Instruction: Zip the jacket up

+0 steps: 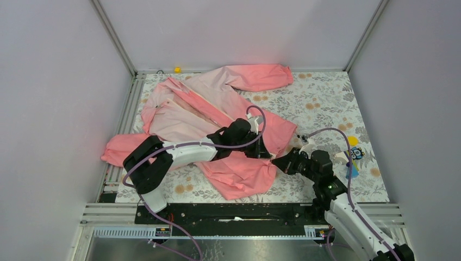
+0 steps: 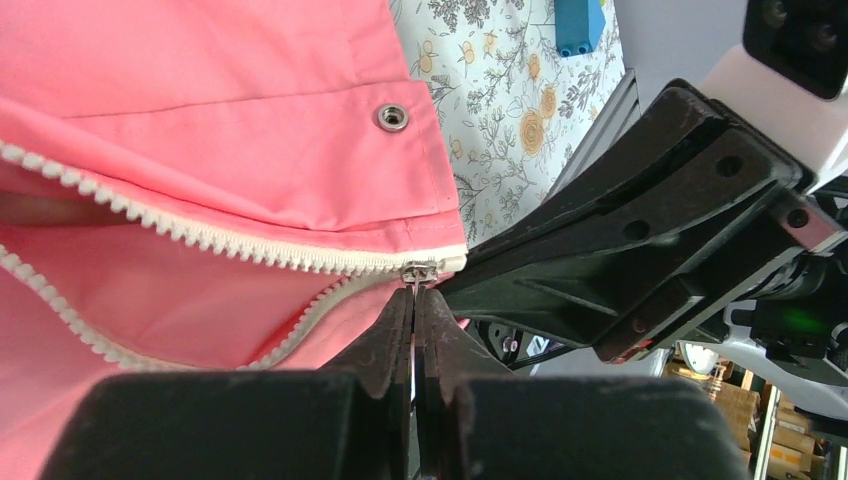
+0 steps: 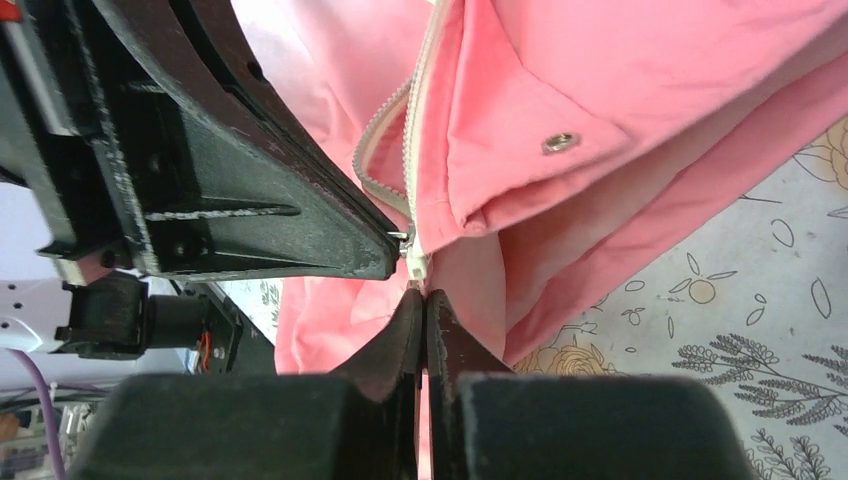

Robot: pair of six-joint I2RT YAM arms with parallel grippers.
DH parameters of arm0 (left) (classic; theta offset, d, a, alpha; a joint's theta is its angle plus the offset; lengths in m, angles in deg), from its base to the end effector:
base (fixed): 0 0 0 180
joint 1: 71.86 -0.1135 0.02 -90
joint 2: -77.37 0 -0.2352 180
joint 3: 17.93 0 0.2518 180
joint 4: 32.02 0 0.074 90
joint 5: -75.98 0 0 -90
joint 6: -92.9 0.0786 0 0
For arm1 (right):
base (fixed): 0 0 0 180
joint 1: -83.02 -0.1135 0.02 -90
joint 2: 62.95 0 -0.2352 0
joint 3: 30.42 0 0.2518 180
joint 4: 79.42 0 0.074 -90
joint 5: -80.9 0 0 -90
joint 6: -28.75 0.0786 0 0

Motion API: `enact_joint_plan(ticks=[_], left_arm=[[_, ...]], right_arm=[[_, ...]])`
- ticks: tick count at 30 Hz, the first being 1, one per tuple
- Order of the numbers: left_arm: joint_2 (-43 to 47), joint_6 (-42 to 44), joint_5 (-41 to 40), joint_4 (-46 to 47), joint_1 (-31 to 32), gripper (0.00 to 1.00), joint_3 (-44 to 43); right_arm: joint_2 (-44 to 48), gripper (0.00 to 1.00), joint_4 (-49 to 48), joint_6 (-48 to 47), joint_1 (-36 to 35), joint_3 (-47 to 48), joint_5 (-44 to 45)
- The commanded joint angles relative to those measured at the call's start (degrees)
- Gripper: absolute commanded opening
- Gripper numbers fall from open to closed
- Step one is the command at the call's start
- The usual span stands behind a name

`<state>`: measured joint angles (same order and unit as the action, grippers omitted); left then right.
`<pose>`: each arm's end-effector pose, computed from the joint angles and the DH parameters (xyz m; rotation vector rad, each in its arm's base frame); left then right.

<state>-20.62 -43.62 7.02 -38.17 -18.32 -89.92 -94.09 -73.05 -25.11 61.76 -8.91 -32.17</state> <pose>0.2173 -0.3415 0.1576 0.3973 2.4079 -1.3177 0.1823 0.1040 0.1527 -0.0447 1.9654 1.0510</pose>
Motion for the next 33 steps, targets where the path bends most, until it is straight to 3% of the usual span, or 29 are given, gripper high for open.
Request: enact_joint_plan(ticks=[1,7,10,18,25,33], left_arm=[[1.5,-0.1,-2.5,2.2,-0.2,0.0,2.4],[3.0,0.5,-8.1,2.1,-0.7,0.0,5.4],[3.0,0.8,-8.5,3.3,-1.2,0.0,5.5],[-0.5,-1.4,0.4,9.0,-0.7,0.0,3.5],[-0.1,-2.6,1.2,10.1,-0.6,0.0,4.2],[-0.6,-2.6,1.7,10.1,-0.4,0.0,3.8]], right_arm=[[5.9,0.0,1.6,4.6,-0.2,-0.4,5.7],[12.5,0.0,3.6,9.4,-0.2,-3.1,7.5],[11.5,0.0,-0.9,9.1,-0.2,-4.3,2.7],[6.4,0.0,-1.5,4.1,-0.1,-0.9,1.2],[-3.6,0.13,-3.4,0.2,-0.2,0.2,-1.0],[-5.4,0.27,-6.6,0.2,-0.2,0.6,-2.7]])
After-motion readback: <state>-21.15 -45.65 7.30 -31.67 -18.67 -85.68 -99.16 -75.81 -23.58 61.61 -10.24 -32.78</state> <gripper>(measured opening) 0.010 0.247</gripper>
